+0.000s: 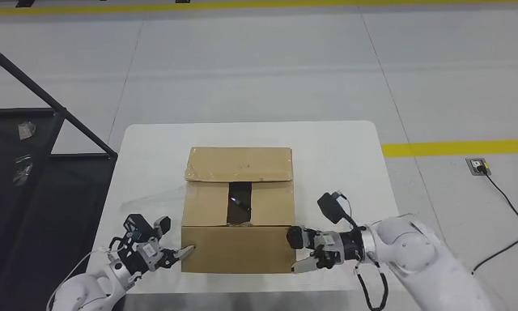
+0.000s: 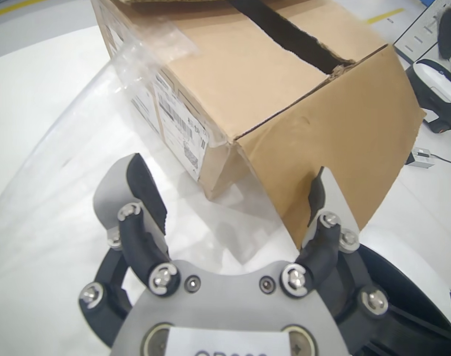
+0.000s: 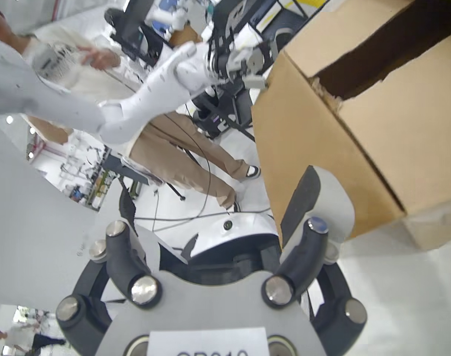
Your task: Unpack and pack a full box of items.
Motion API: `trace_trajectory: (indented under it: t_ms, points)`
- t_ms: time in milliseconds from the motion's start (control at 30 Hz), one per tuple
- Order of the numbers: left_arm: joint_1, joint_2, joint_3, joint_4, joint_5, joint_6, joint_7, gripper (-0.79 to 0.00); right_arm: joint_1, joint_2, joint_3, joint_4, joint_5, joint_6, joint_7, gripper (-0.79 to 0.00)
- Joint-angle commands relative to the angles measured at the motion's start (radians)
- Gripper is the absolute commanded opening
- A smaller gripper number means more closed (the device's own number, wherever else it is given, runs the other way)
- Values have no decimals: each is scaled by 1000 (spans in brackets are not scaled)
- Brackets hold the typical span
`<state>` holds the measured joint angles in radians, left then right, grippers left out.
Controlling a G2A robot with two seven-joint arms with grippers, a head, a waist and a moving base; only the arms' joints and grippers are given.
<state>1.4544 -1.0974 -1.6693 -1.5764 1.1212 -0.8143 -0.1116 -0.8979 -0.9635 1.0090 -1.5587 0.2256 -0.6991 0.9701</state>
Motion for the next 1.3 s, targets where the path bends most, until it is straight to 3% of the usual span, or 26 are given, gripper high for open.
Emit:
trace_trajectory:
  t_ms: [0,400,567,667,900,1267]
  points:
    - [0,0,0,1,0,0,0,0,25,-7,0,8,47,83,-45,0]
    - [0,0,0,1,0,0,0,0,25,-7,0,8,47,83,-45,0]
    - [1,0,2,-2,-1,9,1,0,-6,-15,-12,-2,96,101,-113,0]
    - [3,-1,16,-18,0,28,4,0,28,-38,-62,42,172,157,-149,0]
    - [8,2,25,-29,8,46,25,0,216,-117,-198,283,312,301,-143,0]
    - [17,7,22,-41,-13,73,33,0,358,-206,-275,535,379,340,-165,0]
